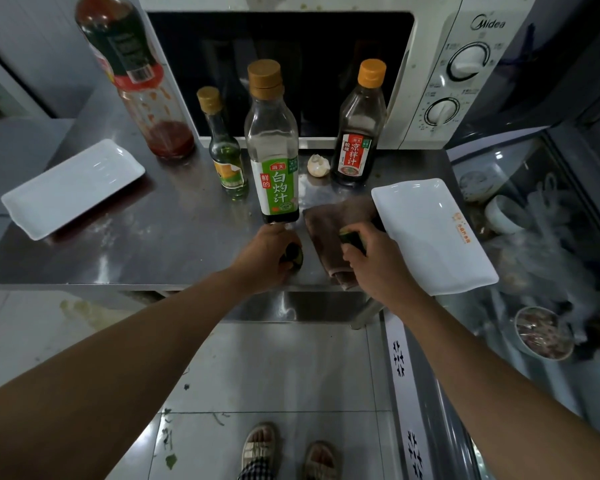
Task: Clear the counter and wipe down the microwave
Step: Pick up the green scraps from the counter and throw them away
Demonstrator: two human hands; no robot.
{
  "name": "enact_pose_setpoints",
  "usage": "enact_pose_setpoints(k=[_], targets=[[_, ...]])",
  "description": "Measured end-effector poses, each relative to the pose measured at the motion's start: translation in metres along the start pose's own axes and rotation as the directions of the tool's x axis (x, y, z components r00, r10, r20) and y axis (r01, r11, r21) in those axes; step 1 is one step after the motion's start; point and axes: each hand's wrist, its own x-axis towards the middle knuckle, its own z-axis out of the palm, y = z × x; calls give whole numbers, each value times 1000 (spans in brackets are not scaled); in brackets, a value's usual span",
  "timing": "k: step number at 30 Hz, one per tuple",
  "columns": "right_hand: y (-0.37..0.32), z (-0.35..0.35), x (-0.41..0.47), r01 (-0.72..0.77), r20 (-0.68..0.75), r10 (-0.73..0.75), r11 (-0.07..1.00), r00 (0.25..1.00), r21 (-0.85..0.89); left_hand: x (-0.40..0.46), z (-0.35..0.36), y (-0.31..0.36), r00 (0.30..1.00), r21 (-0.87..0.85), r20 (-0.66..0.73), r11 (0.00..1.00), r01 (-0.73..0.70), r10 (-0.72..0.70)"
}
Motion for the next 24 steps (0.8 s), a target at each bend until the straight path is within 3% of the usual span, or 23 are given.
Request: enact_pose_setpoints(k=[12, 24], targets=[[-33, -12, -9, -11, 5, 12, 998, 1000, -68, -15, -32, 20, 990, -253, -72, 963, 97, -118], [-97, -70, -18, 71, -100, -77, 996, 992, -62, -34, -115, 62, 974, -328, -213, 945, 0, -74]])
